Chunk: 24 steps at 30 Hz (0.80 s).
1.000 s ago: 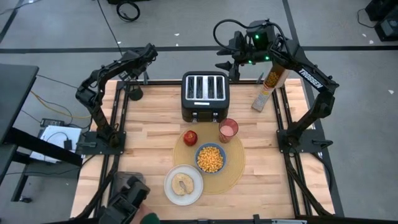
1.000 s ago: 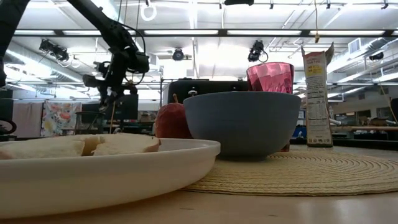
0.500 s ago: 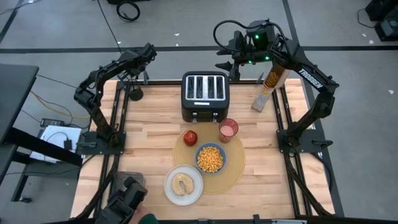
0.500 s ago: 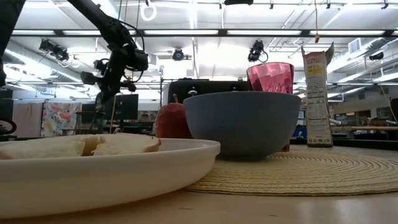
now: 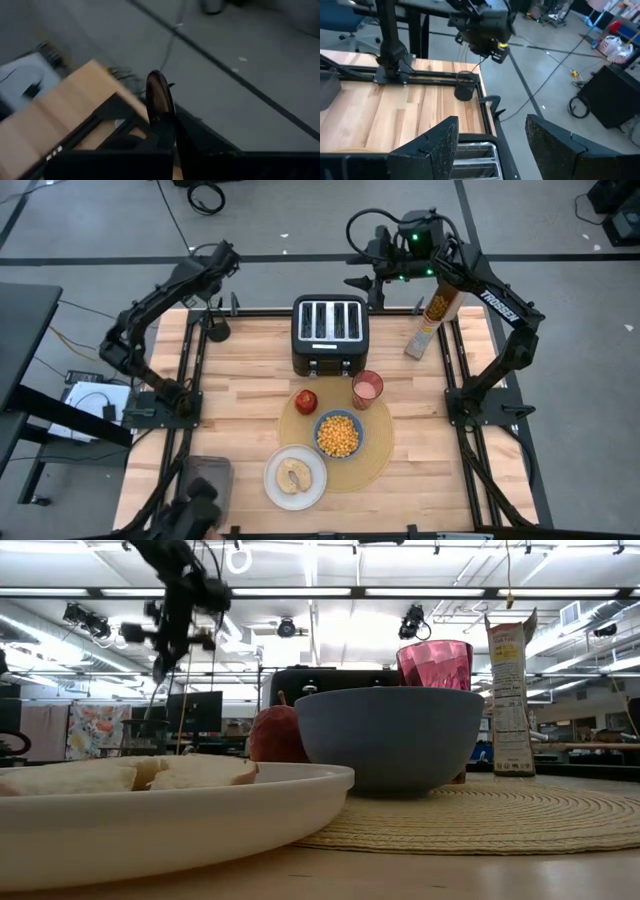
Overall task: Arrange a breakfast setting
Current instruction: Put the spoon on the yellow tablemat to the right of the blue bowl
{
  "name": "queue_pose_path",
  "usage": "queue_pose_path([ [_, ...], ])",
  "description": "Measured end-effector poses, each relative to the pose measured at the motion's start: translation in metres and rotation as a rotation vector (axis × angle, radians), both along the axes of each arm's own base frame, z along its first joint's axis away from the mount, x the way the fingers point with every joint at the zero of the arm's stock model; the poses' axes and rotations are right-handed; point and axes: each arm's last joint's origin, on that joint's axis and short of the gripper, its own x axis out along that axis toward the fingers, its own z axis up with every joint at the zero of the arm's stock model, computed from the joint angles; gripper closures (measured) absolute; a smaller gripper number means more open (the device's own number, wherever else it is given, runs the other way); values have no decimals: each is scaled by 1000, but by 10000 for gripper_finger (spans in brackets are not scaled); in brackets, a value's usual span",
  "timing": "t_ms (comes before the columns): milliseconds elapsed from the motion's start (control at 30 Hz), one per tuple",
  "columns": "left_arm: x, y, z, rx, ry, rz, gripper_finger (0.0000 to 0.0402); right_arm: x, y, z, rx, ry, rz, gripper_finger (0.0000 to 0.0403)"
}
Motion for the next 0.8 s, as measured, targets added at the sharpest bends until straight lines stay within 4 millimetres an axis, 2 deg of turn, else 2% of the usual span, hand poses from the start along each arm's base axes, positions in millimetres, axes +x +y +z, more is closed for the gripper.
queue_pose_path([
  [100, -1, -17, 28, 37, 23, -122, 392, 3, 1, 0, 15, -34, 71, 167],
  [200, -3, -41, 61, 90, 12, -257, 392, 6, 2, -3, 47, -55, 170, 167],
  [400, -16, -107, 119, 226, -51, -626, 392, 22, 7, -13, 104, -122, 250, 167],
  [600, -34, -166, 157, 445, -79, -1192, 392, 36, 27, -13, 174, -170, 296, 161],
  [700, -36, -188, 171, 593, -104, -1526, 392, 43, 45, -11, 188, -182, 353, 151],
  [800, -35, -203, 183, 755, -169, -1778, 392, 47, 63, -11, 247, -178, 422, 137],
])
